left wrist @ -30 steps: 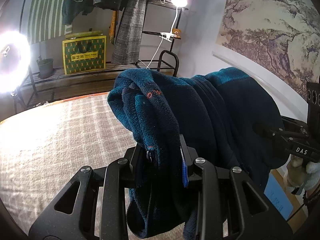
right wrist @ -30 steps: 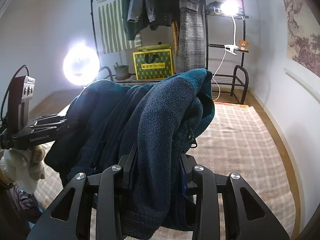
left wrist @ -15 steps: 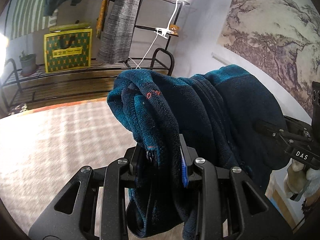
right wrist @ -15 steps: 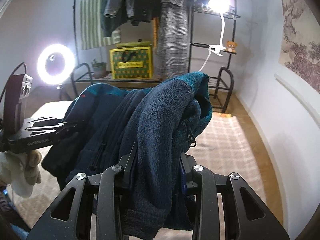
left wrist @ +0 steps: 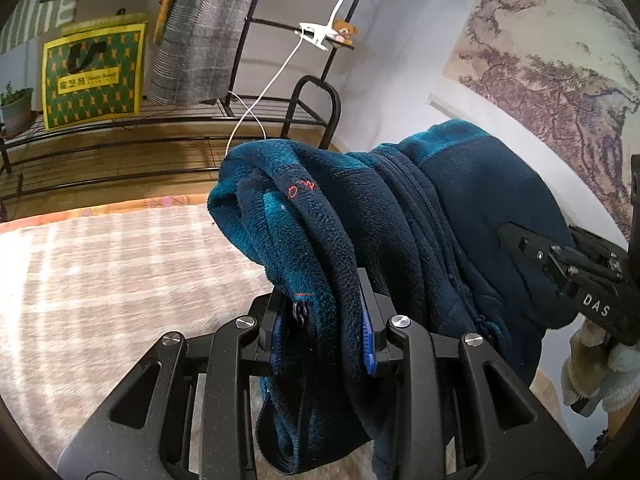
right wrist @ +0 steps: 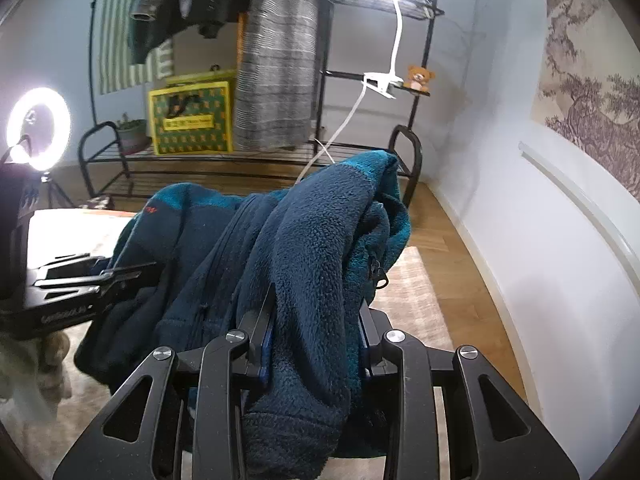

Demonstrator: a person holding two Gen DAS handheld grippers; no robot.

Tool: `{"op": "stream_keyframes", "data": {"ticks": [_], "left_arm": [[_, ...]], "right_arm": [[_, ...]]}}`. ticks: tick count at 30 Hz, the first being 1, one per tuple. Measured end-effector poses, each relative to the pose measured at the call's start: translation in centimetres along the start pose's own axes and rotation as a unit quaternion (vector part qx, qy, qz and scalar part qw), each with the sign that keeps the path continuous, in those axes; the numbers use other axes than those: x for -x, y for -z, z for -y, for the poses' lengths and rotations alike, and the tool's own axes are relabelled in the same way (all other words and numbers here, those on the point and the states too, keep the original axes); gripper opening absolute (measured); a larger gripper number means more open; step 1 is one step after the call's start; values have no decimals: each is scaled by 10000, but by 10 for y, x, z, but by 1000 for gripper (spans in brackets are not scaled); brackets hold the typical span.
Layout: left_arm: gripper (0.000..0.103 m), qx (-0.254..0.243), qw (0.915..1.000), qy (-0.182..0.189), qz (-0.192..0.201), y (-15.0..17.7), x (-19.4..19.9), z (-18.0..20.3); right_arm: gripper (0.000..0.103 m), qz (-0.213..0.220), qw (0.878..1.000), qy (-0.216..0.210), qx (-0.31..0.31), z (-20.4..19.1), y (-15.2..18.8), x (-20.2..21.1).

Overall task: Fold large clothes
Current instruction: 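Grasp the folded jacket with both tools and lift it off the bed, then lower the folded jacket onto the bed and open both tools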

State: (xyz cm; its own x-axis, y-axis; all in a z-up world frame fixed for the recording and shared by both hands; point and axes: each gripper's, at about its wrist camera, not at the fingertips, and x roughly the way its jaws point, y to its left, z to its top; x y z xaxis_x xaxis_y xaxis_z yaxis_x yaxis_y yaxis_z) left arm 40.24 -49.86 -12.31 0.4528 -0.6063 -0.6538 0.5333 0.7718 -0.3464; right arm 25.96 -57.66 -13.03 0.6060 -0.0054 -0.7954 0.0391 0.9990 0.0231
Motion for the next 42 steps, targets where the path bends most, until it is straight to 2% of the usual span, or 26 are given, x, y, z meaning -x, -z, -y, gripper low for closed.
{"op": "stream_keyframes", "data": {"ticks": [8, 11, 13, 15, 16, 17, 19, 25, 32, 36, 42], "left_arm": [[28, 296, 9989, -126, -355, 8, -46, -23], [29, 411, 9978, -104, -501, 11, -54, -38], [29, 461, 9973, -60, -566, 13, -57, -44], [30, 477, 9971, -17, -594, 13, -58, -45], [30, 441, 9972, -37, -600, 14, -59, -45], [31, 402, 9974, -68, -601, 14, -59, -44], [33, 286, 9977, -158, -600, 16, -60, -42], [40, 292, 9972, -273, -628, 14, -55, -42], [38, -70, 9976, -572, -377, 10, -3, -26], [37, -211, 9975, -679, -25, 0, 54, -13], [37, -423, 9941, -825, 555, -13, 151, 13]], "right_arm": [[29, -147, 9997, -123, -160, 24, 13, -47], [33, -349, 9968, -152, -700, 52, 21, -62], [37, -522, 9932, 32, -1043, 70, 29, -70], [40, -858, 9878, 640, -1135, 80, 41, -86], [40, -1020, 9850, 802, -1135, 83, 47, -93], [43, -1095, 9836, 783, -1204, 85, 52, -97], [44, -967, 9840, 759, -1287, 85, 56, -94], [45, -1022, 9843, 1095, -933, 69, 49, -86], [47, -659, 9853, 1106, -1121, 71, 31, -50], [47, -472, 9874, 1005, -1124, 62, 17, -16], [47, -15, 9909, 825, -1066, 38, -11, 64]]}}
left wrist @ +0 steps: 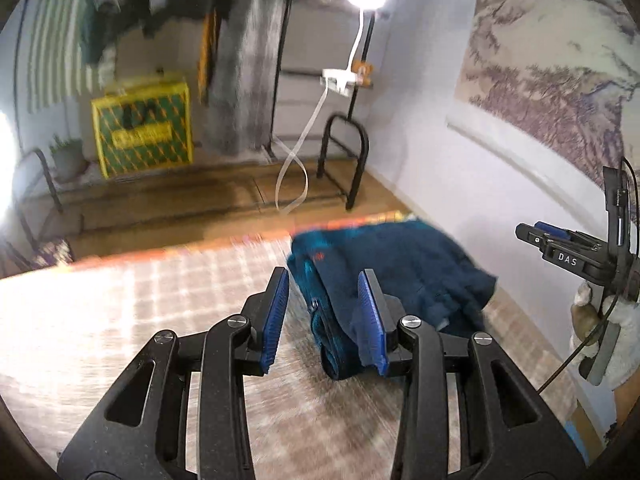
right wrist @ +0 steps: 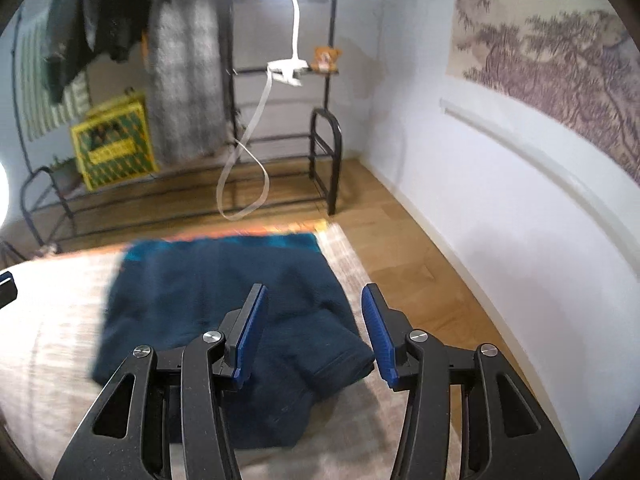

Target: Fold large clothes

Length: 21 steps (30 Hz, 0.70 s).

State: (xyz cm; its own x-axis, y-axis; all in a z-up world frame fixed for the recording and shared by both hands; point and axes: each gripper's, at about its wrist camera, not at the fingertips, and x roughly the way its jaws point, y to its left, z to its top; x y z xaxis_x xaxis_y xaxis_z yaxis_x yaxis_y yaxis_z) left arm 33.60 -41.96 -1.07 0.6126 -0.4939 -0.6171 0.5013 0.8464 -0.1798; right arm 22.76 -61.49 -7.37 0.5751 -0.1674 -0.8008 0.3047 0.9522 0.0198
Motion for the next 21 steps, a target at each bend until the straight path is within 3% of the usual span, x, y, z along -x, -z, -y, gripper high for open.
{"op": "stream_keyframes", "data": {"ticks": [9, 16, 21], "left_arm": [[37, -440, 9961, -110, 752, -13, 168, 26], [37, -668, 9894, -83, 1283, 3, 298, 40], [37, -699, 9865, -44, 1480, 14, 367, 45]], "right_arm": [[49, 745, 9962, -413, 163, -34, -15, 151], [49, 1153, 9908, -604, 363, -56, -6, 248], [49, 1420, 9865, -712, 392, -66, 2, 311]]}}
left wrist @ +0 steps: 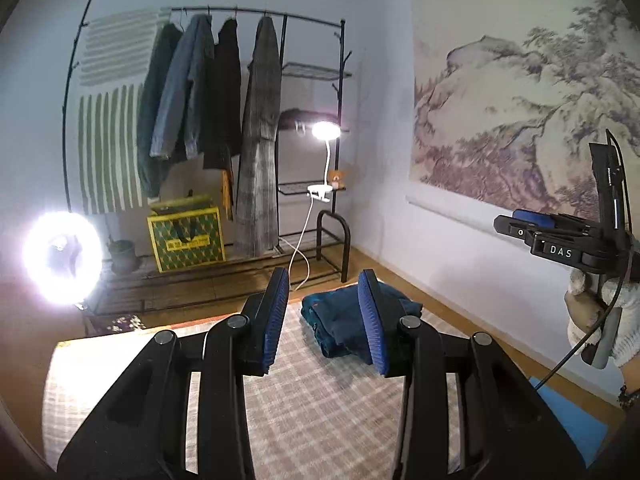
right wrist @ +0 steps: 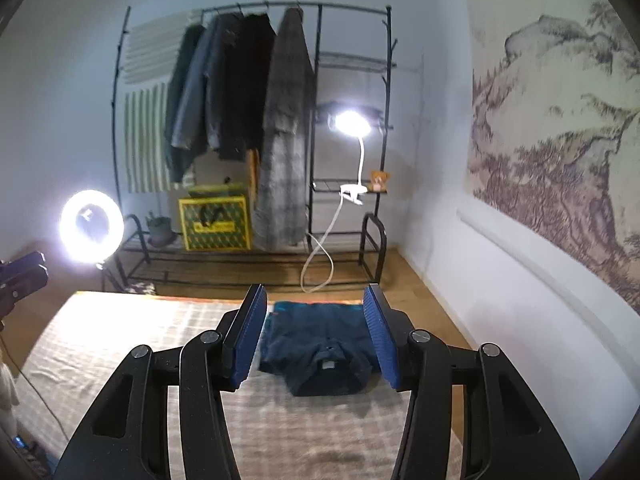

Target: Fold large clothes

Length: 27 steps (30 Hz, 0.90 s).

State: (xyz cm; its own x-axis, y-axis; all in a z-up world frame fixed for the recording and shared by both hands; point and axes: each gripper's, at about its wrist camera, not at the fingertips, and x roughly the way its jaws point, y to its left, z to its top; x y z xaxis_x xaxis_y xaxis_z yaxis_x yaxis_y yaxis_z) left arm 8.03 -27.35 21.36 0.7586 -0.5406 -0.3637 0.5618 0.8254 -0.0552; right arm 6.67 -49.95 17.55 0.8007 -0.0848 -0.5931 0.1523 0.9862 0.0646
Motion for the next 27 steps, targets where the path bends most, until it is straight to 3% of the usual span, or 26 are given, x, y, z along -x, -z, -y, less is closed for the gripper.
{"op": "stream_keyframes", "data": {"ticks": [10, 18, 20, 27], "left_arm": [[37, -137, 9992, -45, 360, -13, 115, 11], [37, -259, 9987, -20, 433, -6, 159, 19], [37, -281, 9987, -15, 435, -2, 163, 20], [37, -150, 9996, 54, 215, 27, 166, 13]], "right_arm": [[49, 257, 9996, -70, 40, -23, -1, 82], [50, 277, 9994, -152, -137, -35, 8, 122], [55, 247, 9995, -122, -121, -42, 13, 127], [60, 133, 9999, -59, -94, -69, 41, 126]]}}
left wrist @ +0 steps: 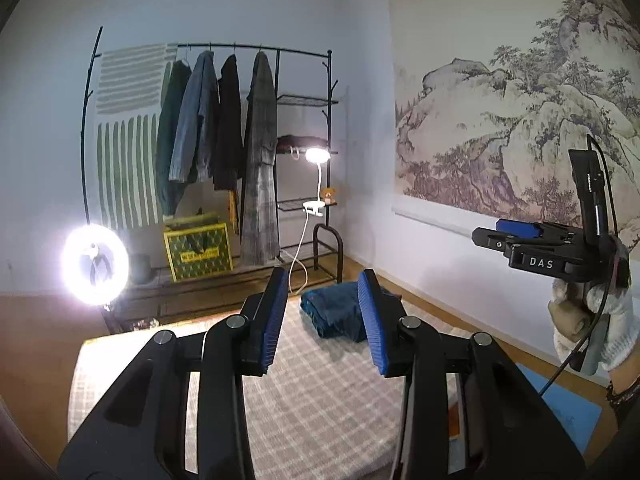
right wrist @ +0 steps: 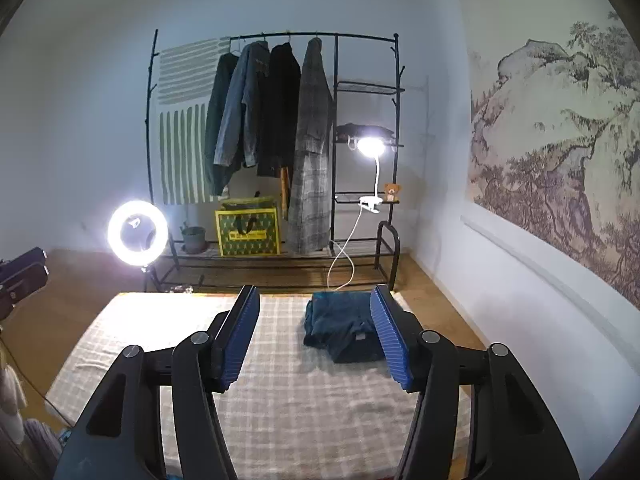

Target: Fold large clothes

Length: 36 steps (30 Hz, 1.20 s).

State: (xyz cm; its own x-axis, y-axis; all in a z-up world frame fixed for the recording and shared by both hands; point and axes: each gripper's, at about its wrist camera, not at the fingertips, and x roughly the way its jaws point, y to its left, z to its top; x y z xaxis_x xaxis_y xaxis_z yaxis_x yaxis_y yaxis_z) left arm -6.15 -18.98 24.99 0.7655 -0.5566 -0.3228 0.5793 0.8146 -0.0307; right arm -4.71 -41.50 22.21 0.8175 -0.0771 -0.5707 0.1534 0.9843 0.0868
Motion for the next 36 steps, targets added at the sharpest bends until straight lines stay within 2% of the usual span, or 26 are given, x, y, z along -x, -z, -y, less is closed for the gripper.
{"op": "stream_keyframes", "data": {"ticks": [5, 8, 10, 15, 17, 18, 25, 29, 33, 34, 36], "left_arm": [[38, 62, 9998, -26, -172, 26, -12, -7], [44, 134, 9995, -64, -286, 41, -26, -14], [44, 206, 9991, -97, -371, 51, -37, -19], [45, 244, 9982, -173, -517, 72, -63, -27], [61, 277, 9980, -191, -529, 78, -70, -31], [64, 304, 9980, -217, -505, 82, -74, -33], [65, 372, 9970, -315, -596, 102, -101, -43], [75, 485, 9961, -361, -647, 110, -115, -51], [81, 441, 9959, -435, -656, 119, -127, -54], [86, 431, 9958, -421, -683, 121, -130, -55], [88, 417, 9955, -400, -755, 126, -136, -56]], "right_arm": [[64, -61, 9998, 162, 18, -12, 23, -14], [67, -128, 9997, 196, -10, -16, 34, -26], [76, -118, 9995, 297, -15, -20, 42, -35], [77, -220, 9992, 348, -1, -27, 59, -58], [77, -264, 9990, 365, -33, -26, 64, -67], [77, -292, 9988, 378, -55, -26, 67, -72], [79, -404, 9981, 458, -90, -22, 87, -98], [79, -520, 9974, 457, -204, -17, 97, -113], [79, -622, 9966, 462, -283, -12, 106, -127], [79, -637, 9965, 452, -291, -11, 107, -131], [79, -696, 9962, 434, -278, -10, 110, -137]]}}
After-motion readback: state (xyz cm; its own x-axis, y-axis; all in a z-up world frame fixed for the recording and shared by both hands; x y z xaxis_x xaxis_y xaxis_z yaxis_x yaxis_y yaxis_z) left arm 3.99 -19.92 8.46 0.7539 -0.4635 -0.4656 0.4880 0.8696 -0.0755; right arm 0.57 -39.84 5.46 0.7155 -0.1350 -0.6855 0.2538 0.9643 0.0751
